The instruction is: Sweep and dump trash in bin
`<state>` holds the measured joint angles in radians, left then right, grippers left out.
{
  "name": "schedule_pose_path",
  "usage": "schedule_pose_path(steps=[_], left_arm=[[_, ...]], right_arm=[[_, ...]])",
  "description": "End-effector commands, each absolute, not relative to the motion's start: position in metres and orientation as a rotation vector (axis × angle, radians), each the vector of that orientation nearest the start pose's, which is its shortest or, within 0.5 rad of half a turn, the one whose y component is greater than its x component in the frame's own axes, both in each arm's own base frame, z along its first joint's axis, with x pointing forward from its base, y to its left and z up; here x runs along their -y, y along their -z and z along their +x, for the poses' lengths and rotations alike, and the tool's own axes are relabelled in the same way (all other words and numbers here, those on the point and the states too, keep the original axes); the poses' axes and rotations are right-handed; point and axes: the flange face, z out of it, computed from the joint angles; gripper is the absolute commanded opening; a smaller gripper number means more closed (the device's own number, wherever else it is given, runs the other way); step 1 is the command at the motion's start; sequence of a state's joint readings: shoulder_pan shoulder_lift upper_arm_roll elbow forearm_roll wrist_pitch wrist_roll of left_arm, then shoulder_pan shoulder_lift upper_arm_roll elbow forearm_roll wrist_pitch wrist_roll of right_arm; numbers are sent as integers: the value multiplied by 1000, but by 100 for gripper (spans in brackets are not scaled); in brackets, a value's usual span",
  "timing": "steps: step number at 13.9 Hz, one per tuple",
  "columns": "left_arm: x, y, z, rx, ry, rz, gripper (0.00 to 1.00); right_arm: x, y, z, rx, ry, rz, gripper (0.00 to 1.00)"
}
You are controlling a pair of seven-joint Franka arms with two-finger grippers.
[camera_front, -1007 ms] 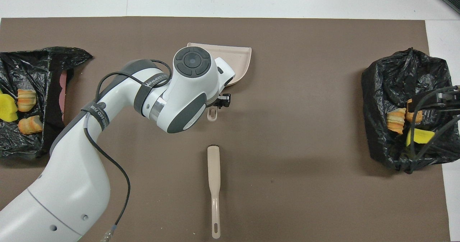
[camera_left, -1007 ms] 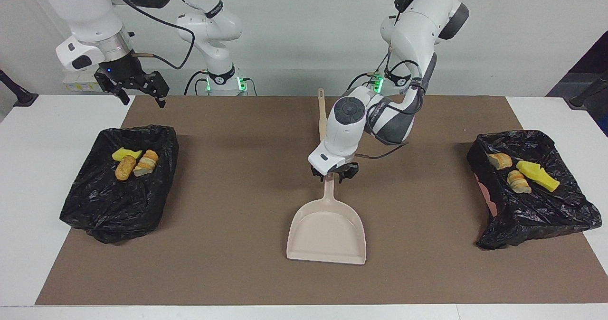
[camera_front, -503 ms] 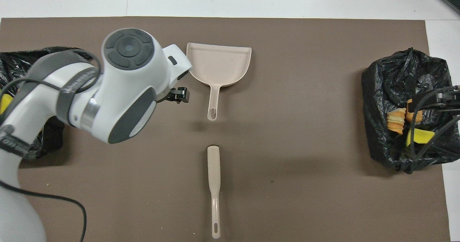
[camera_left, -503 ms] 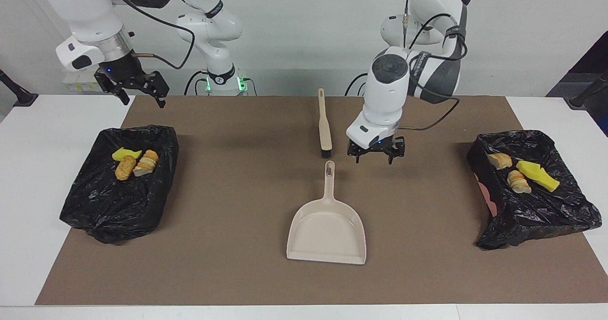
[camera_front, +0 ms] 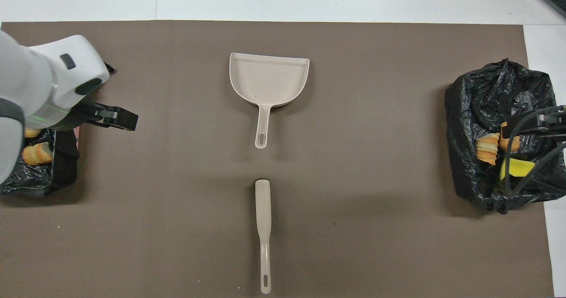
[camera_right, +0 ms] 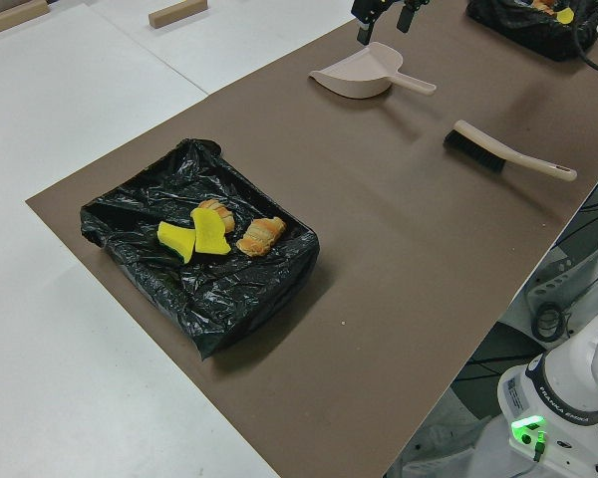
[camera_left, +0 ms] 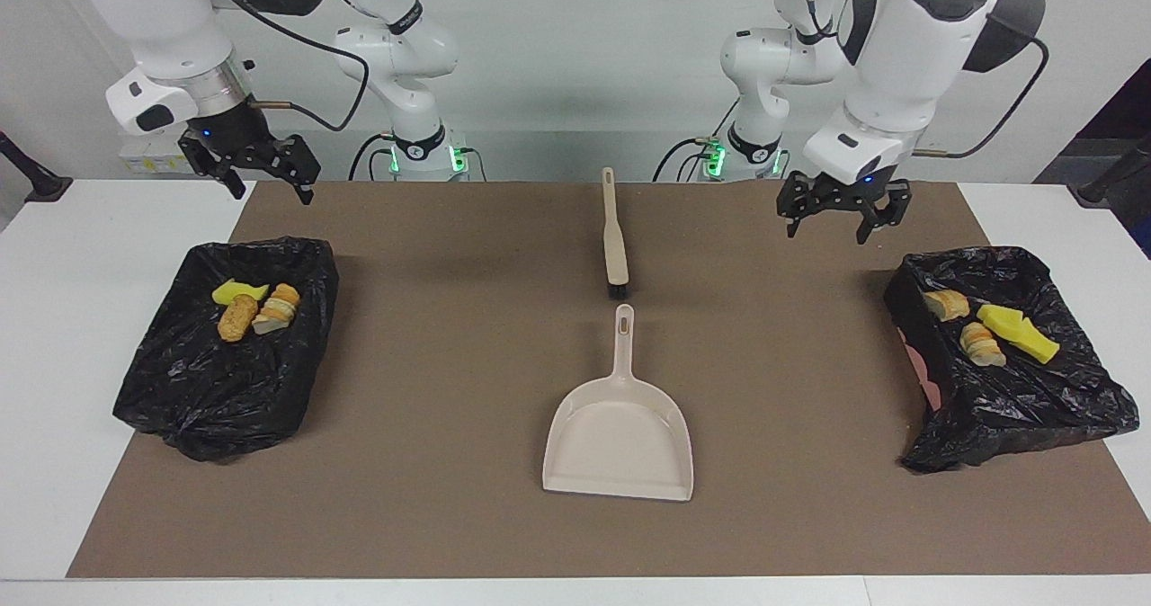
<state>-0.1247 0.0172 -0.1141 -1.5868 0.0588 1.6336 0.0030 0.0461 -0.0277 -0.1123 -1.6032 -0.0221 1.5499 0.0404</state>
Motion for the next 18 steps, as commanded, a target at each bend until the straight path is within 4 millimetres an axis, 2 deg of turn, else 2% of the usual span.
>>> schedule_pose_path(steps=[1,4,5,9,12,14,18], left_arm=[[99,-644,535,-426,58,-3072,100],[74,-673,521,-440,50,-3069,100],[70,-676,515,-430,41,-3071,100],[58,-679,513,-403,41,-3111,100],[60,-680,513,-406,39,-3115,100],[51,-675,517,-374,6,-3146,100],[49,-678,522,-367,-6,-3153,100]], right_arm=[[40,-622,536,-163,-22,-3136,100],[40,-623,536,-163,-20,-3136,100],[40,-623,536,-163,-20,-3136,100],[40,-623,536,-163,-20,-3136,100],[40,-623,536,-163,-20,-3136,100],[40,-623,536,-163,-20,-3136,100],[40,-623,536,-163,-20,-3136,100]])
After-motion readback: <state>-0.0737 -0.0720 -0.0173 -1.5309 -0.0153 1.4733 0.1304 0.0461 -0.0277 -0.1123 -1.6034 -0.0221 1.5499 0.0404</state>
